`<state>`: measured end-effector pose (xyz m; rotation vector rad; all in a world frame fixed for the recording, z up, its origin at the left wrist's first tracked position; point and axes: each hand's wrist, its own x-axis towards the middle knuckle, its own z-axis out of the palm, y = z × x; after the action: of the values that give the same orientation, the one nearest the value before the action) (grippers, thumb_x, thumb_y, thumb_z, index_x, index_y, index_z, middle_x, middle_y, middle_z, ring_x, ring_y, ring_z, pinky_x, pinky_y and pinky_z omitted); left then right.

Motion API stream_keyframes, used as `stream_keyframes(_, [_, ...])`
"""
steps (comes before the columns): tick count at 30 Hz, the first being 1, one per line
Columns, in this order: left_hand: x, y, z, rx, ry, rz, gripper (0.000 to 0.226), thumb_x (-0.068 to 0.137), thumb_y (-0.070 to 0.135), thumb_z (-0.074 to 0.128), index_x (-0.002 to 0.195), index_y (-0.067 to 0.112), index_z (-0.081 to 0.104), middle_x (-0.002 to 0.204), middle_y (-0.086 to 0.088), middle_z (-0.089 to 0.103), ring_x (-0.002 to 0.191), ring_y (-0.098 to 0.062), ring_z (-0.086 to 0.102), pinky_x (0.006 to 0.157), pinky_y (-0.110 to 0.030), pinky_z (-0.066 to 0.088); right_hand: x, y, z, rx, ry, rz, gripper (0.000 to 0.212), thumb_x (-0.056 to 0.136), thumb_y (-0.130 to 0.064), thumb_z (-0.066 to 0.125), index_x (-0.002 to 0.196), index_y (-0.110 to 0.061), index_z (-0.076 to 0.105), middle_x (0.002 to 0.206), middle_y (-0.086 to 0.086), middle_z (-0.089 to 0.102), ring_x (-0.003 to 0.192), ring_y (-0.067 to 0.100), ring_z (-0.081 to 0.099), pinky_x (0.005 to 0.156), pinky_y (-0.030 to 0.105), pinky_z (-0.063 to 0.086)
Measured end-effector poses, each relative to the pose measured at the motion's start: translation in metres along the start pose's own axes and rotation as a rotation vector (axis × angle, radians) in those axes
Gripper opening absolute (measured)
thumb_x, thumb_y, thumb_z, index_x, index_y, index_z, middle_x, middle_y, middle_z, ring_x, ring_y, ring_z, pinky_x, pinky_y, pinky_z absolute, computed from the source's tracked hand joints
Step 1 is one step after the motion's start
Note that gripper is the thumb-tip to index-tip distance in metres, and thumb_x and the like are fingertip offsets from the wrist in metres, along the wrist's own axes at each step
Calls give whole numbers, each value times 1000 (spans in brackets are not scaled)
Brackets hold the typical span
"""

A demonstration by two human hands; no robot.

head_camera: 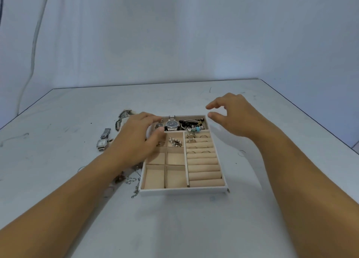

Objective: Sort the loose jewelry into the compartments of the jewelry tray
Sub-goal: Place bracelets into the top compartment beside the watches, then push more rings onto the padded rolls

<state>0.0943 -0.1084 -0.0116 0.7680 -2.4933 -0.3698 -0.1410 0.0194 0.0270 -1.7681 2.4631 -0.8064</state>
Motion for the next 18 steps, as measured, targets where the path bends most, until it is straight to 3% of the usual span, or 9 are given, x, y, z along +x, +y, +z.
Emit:
stream_keyframes(4, [11, 41, 5, -39, -52, 125, 46, 90, 47, 43, 128, 24, 55, 122, 6, 57, 118, -12, 43, 96, -29, 34, -23, 16, -32, -110, -52, 16, 26, 87, -42, 60, 112, -37, 61, 108, -12, 49, 110, 13, 44, 96, 39, 40])
stream_keyframes(8, [29, 88, 25, -78, -104, 232, 38, 91, 41, 55, 125, 25, 58, 122, 7, 58, 120, -16, 45, 102, -39, 38, -58, 43, -64, -154, -90, 94, 24, 83, -43, 64, 107, -39, 61, 108, -12, 52, 104, 12, 46, 83, 29, 37])
stream_keyframes(12, [40, 128, 53, -14, -198, 340, 40, 87, 46, 58, 125, 30, 57, 123, 9, 57, 121, -17, 42, 102, -44, 37, -93, 68, -74, -161, -199, 175, 26, 79, -46, 68, 103, -39, 63, 108, -13, 53, 102, 9, 46, 80, 27, 36])
stream_keyframes(18, [50, 152, 72, 143, -358, 283, 41, 83, 49, 63, 122, 35, 57, 121, 16, 57, 125, -16, 32, 101, -38, 28, -112, 93, -70, -155, -275, 241, 30, 75, -45, 73, 102, -36, 65, 103, -11, 53, 98, 10, 47, 79, 27, 37])
